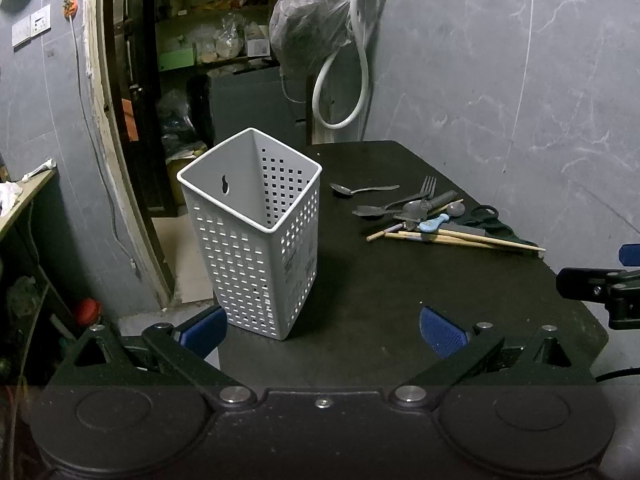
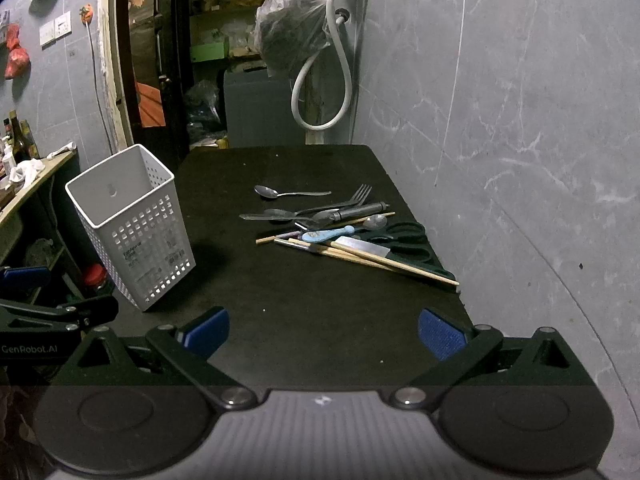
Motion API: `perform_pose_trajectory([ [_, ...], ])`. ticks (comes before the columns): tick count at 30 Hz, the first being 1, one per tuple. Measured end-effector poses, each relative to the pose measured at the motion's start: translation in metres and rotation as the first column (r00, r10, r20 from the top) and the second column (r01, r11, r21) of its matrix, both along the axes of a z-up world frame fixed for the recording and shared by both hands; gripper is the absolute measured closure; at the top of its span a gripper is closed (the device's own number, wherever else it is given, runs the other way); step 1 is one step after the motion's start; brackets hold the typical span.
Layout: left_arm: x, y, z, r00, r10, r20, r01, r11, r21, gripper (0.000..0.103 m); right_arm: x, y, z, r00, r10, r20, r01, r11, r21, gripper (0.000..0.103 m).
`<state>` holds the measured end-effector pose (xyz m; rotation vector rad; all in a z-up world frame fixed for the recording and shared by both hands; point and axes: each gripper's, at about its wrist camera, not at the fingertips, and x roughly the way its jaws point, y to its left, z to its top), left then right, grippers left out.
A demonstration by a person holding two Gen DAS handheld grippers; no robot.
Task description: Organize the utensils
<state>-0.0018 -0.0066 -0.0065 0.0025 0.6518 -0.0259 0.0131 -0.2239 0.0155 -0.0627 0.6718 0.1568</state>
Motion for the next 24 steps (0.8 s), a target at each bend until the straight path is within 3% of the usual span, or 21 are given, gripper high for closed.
perform_pose_trajectory([
  [10, 0.003, 0.005, -0.002, 1.0, 0.011, -0.006, -0.011, 1.0, -0.001, 0.001, -0.002, -0.002, -0.003, 1.0, 0.0, -0.006, 0.0, 1.0, -0.008, 0.0],
  [12, 0.001, 0.005, -0.003, 1.0, 0.022, 0.007, -0.022, 1.0, 0.018, 0.001, -0.001, -0.001, -0.005, 1.0, -0.003, -0.009, 0.003, 1.0, -0.012, 0.0],
  [17, -0.009, 0.013, -0.01, 0.989, 0.086, 0.123, -0.096, 0.992, 0.084, 0.001, -0.001, -0.002, -0.007, 1.0, -0.001, -0.023, 0.001, 1.0, -0.023, 0.0],
  [24, 0.013, 0.026, -0.028, 0.992, 0.035, 0.118, -0.053, 0.987, 0.151, 0.001, 0.009, -0.009, -0.011, 0.999, 0.015, -0.036, -0.016, 0.999, -0.034, 0.0],
])
